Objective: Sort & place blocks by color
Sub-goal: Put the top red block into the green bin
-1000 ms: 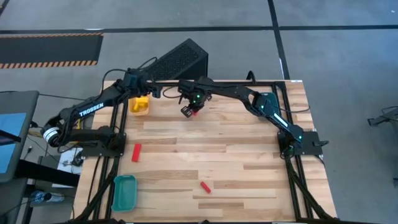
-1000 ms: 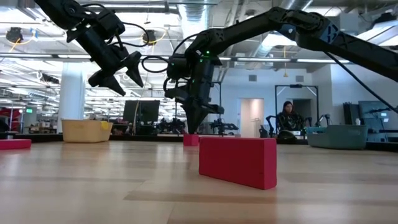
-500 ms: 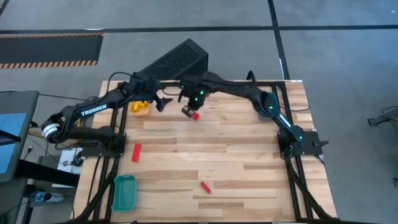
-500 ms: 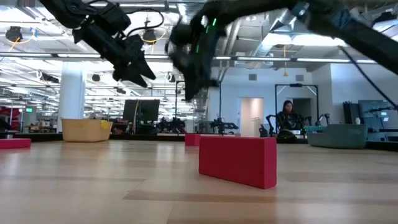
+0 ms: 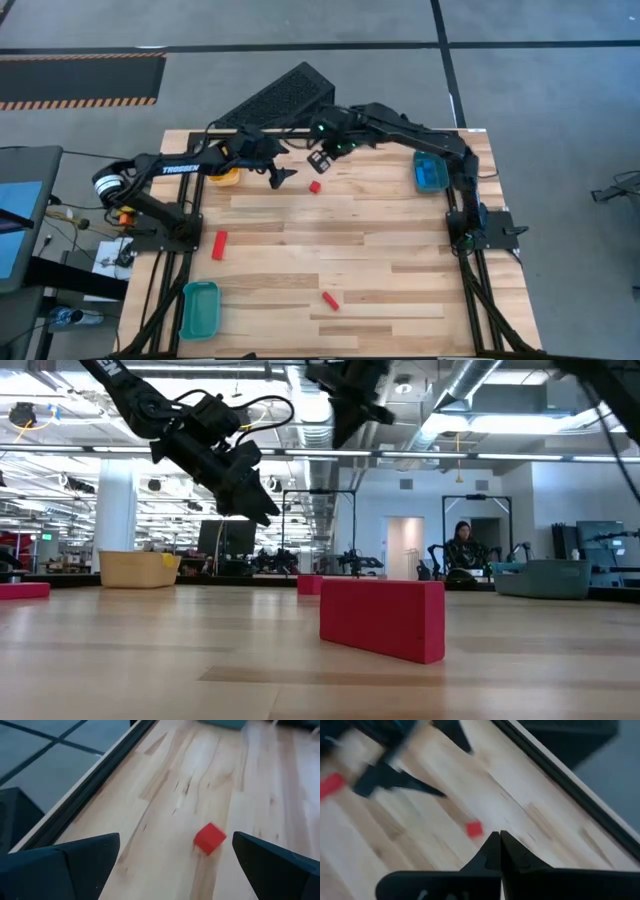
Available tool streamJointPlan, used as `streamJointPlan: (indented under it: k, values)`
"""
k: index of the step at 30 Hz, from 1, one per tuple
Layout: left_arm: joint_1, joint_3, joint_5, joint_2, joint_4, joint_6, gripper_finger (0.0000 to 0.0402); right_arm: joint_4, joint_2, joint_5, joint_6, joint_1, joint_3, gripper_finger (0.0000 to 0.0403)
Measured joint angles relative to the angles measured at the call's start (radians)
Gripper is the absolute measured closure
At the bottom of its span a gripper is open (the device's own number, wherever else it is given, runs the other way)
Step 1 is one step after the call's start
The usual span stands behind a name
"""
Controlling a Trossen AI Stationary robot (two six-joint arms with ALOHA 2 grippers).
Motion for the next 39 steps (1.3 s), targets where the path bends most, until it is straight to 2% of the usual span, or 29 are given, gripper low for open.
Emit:
streamJointPlan:
  k: [3,5,7,12,15,17,20,26,32,36,39]
  values:
    - [0.0,0.0,0.018,0.016,0.031,-0.012,0.0026,0.022,-0.084,0.089,0.069,0.02,-0.16,0.0395]
    - [0.0,0.0,0.016,0.016,0.041,-0.015,0.0026,0.106,-0.159,0.101,0.127,0.027,-0.332,0.0396]
    - [0.0,0.0,0.002,0.016,0.046,0.007,0.0026,0.272,-0.243,0.07,0.194,0.033,-0.533,0.0396]
    - [0.0,0.0,-0.025,0.016,0.043,0.073,0.0026,0.817,-0.463,-0.069,0.393,0.068,-1.023,0.0396]
    - [-0.005,0.0,-0.014,0.016,0.048,0.126,0.0026,1.069,-0.577,-0.085,0.496,0.09,-1.228,0.0396]
    - [-0.006,0.0,0.021,0.016,0.051,0.173,0.0026,1.199,-0.65,-0.081,0.522,0.099,-1.318,0.0396]
    - [-0.006,0.002,0.091,0.047,0.092,0.193,0.0026,1.281,-0.744,-0.044,0.536,0.116,-1.387,0.0396]
    - [-0.006,0.09,0.174,0.175,0.087,0.197,0.0026,1.244,-0.872,0.058,0.51,0.151,-1.398,0.0393]
    - [-0.009,0.218,0.262,0.294,-0.049,0.221,0.0026,1.032,-0.969,0.148,0.483,0.173,-1.397,0.0394]
    - [-0.009,0.228,0.263,0.344,-0.077,0.331,0.0026,0.932,-1.004,0.306,0.441,0.196,-1.398,0.0394]
    - [-0.013,0.227,0.266,0.347,-0.137,0.446,0.0026,0.935,-1.0,0.295,0.421,0.178,-1.399,0.0394]
